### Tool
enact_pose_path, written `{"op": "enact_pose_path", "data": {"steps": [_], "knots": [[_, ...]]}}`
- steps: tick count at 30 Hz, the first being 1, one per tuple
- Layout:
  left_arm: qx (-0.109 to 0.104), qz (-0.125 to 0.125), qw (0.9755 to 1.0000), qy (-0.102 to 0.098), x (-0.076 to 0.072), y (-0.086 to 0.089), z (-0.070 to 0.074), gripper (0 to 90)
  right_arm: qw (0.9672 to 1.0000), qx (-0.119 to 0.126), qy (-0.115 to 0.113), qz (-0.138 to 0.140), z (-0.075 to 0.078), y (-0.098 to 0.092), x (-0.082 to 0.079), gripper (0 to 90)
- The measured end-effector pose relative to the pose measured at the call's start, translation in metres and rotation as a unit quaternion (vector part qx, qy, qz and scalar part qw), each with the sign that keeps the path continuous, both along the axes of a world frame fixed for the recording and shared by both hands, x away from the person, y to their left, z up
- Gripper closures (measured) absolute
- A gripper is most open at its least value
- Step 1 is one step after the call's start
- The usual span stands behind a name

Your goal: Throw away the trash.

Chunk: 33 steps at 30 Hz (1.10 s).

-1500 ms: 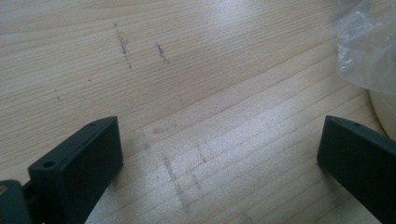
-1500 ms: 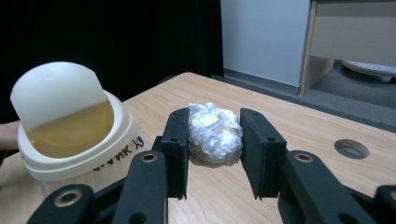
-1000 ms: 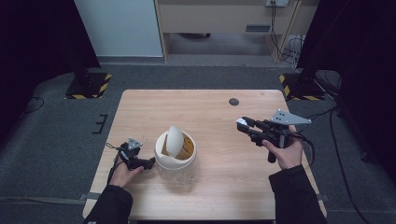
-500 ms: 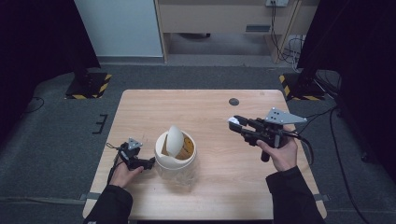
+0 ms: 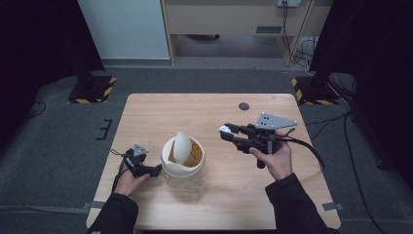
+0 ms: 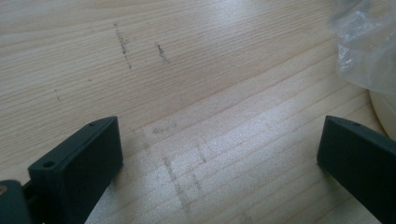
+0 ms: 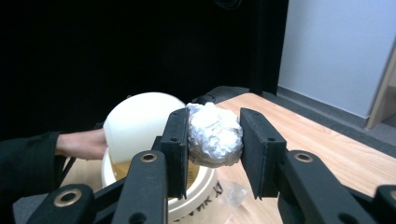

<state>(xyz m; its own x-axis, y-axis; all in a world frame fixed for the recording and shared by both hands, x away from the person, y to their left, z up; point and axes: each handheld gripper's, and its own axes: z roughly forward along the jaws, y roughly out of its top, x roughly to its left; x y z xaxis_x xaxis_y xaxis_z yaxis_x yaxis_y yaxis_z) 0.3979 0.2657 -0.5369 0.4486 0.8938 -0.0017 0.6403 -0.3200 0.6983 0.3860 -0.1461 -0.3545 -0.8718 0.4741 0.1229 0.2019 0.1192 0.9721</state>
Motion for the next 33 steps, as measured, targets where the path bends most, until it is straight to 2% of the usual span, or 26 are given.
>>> {"op": "enact_pose_path", "data": {"steps": [9,18,27,33], "knots": [[0.000,0.000,1.0000,0.000,0.000,0.000,0.000,0.0,0.9997,-0.002,0.017,0.018,-0.014,0.021,0.003,64.4],[0.000,0.000,1.0000,0.000,0.000,0.000,0.000,0.0,0.9994,-0.006,0.019,0.029,-0.021,0.029,0.004,64.7],[0.000,0.000,1.0000,0.000,0.000,0.000,0.000,0.0,0.9984,-0.007,0.031,0.047,-0.032,0.041,0.004,65.1],[0.000,0.000,1.0000,0.000,0.000,0.000,0.000,0.0,0.9980,-0.011,0.030,0.054,-0.039,0.047,0.004,65.3]]}}
